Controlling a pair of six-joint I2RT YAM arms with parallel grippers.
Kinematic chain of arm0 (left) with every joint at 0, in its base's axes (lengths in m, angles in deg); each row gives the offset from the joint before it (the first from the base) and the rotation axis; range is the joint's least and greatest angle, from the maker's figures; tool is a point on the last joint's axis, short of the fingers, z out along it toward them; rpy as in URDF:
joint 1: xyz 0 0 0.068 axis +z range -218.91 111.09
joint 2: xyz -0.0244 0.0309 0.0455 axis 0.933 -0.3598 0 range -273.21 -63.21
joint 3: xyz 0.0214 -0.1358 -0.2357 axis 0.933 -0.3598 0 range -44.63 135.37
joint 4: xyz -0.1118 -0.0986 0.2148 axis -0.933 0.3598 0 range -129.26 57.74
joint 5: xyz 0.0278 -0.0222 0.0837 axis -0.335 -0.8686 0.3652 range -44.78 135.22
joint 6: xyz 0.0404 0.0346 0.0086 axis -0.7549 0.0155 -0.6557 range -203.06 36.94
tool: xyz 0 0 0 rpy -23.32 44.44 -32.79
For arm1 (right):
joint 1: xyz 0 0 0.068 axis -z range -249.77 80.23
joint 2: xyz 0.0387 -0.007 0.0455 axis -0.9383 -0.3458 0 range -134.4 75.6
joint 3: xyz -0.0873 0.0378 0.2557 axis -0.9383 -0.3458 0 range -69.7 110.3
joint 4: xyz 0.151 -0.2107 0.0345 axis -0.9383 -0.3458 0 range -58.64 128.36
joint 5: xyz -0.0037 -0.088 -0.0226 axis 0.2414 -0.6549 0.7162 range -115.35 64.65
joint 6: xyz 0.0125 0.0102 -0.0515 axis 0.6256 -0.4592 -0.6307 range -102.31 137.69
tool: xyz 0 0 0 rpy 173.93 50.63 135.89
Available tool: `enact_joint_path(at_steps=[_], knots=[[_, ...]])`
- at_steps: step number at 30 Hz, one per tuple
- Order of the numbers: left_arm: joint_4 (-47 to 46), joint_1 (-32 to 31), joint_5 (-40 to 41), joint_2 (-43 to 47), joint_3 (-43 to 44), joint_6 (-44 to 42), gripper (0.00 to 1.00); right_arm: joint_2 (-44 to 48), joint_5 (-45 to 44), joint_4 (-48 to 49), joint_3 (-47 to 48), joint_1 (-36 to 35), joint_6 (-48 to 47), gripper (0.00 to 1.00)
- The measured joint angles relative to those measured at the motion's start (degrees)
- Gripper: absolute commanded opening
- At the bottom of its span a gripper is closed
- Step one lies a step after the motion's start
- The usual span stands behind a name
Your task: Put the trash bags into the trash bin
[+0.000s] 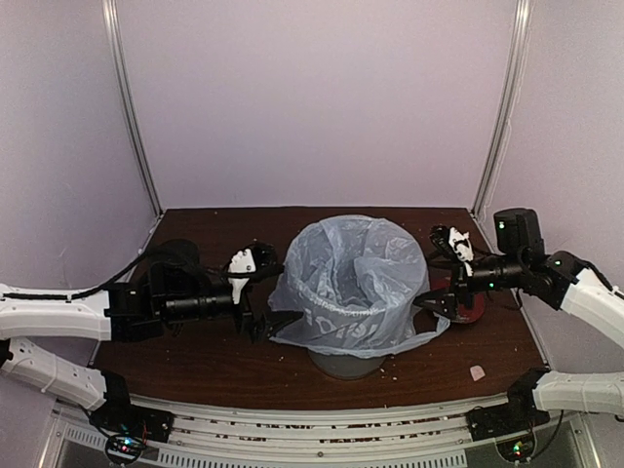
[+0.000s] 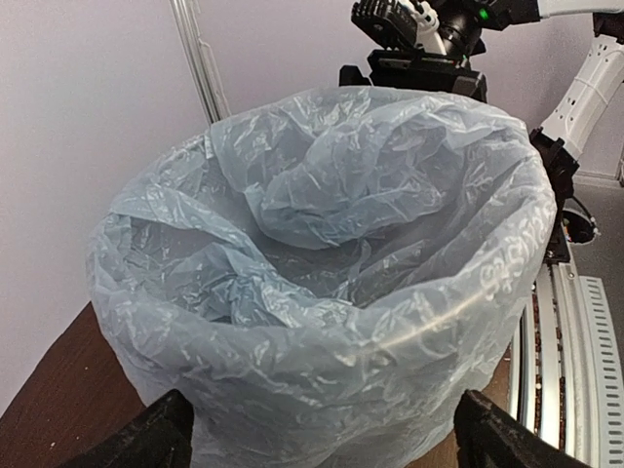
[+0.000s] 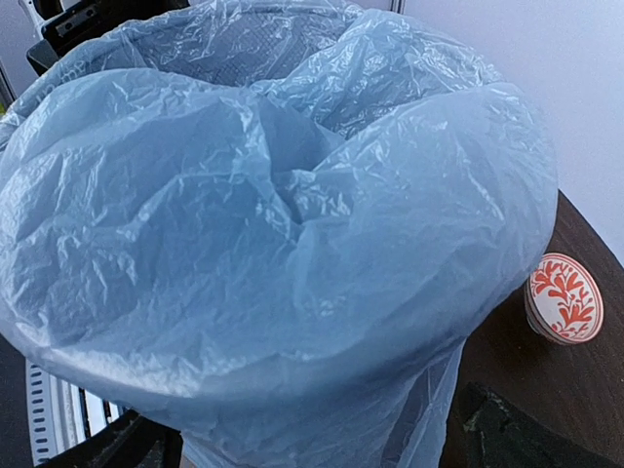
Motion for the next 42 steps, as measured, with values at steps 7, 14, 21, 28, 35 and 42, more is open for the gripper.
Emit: enact_joint_path(at_steps=[7, 14, 21, 28, 35, 42], knots=[[2.19, 0.00, 5.18, 3.52, -0.72, 1.95, 0.97, -10.64, -2.32, -2.14, 9.31, -4.55, -2.86, 1.00], [16.92, 0.00, 9.44, 9.75, 3.39, 6.91, 0.98, -21.79, -5.51, -4.83, 17.92, -10.88, -7.08, 1.00], [29.97, -0.11, 11.91, 20.20, 7.56, 10.08, 0.98, -29.38, -7.93, -9.66, 24.61, -11.82, -11.96, 0.97], [37.59, -0.11, 13.88, 14.56, 22.88, 9.44, 0.92, -27.19, -8.15, -16.87, 23.21, -9.22, -17.00, 1.00], [46.84, -0.09, 15.30, -12.94, 55.52, 10.43, 0.49, -21.09, -6.91, -26.82, 23.17, -3.69, -20.02, 1.00], [58.80, 1.46, 10.45, -33.18, 72.00, 11.23, 0.00, -17.59, -4.39, -21.44, 15.61, 2.64, -14.78, 0.92]])
